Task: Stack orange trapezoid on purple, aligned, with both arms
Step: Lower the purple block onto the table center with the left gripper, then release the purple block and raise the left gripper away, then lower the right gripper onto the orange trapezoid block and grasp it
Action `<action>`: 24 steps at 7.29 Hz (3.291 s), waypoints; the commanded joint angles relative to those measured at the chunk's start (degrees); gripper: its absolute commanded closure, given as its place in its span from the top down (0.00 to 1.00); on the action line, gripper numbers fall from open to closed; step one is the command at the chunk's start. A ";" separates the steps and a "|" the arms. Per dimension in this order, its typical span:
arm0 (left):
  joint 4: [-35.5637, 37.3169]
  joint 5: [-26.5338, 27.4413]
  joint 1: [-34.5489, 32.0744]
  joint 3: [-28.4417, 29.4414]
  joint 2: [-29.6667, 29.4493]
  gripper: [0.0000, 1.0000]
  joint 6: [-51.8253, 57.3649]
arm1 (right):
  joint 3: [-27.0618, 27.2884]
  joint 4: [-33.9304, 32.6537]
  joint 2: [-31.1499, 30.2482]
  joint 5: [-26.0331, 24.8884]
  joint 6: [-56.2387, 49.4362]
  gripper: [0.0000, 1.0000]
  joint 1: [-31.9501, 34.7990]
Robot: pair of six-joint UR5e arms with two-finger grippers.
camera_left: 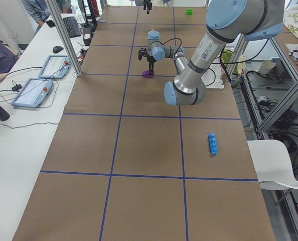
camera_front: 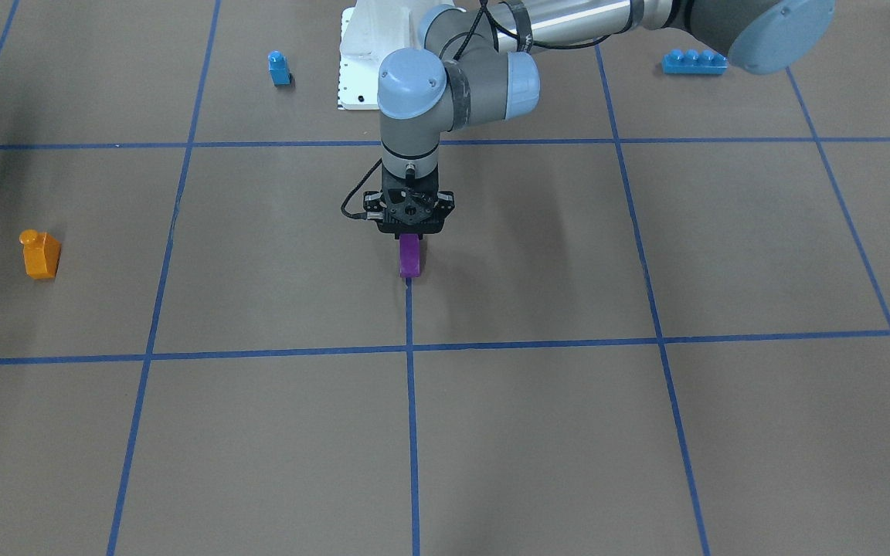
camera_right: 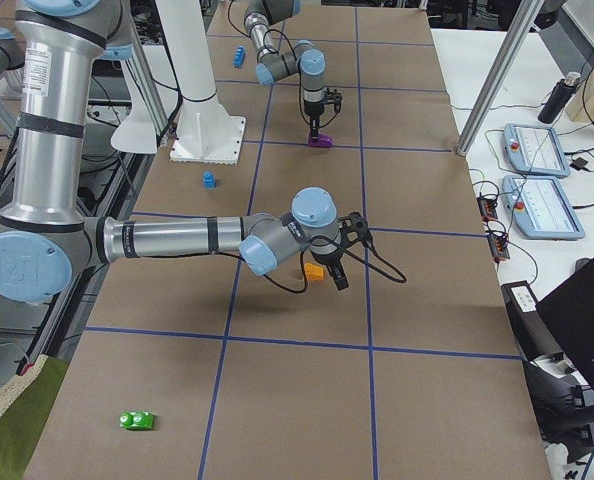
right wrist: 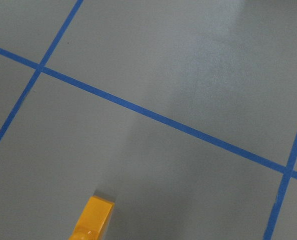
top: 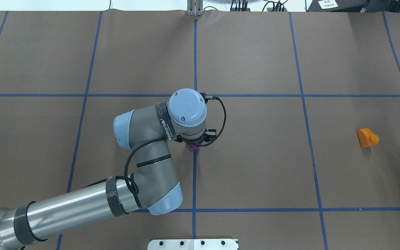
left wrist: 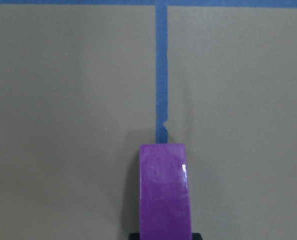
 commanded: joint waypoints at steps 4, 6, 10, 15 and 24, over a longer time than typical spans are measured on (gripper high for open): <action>-0.10 0.00 0.09 0.11 -0.02 0.36 0.33 | 0.00 0.04 0.00 0.20 0.09 1.00 0.00; -0.10 0.00 0.26 0.11 -0.02 0.53 0.33 | 0.00 0.04 -0.09 0.20 0.09 1.00 0.00; 0.08 0.09 -0.44 -1.81 -0.11 1.00 0.33 | 0.00 0.04 -0.17 0.37 0.09 1.00 0.00; 15.08 -6.54 -12.52 -37.37 23.04 1.00 27.61 | 2.80 0.56 -2.71 -0.15 12.35 1.00 -4.54; 14.93 -12.57 -23.12 -39.27 30.83 1.00 42.08 | -5.10 13.22 -0.52 -20.63 38.33 0.84 -27.60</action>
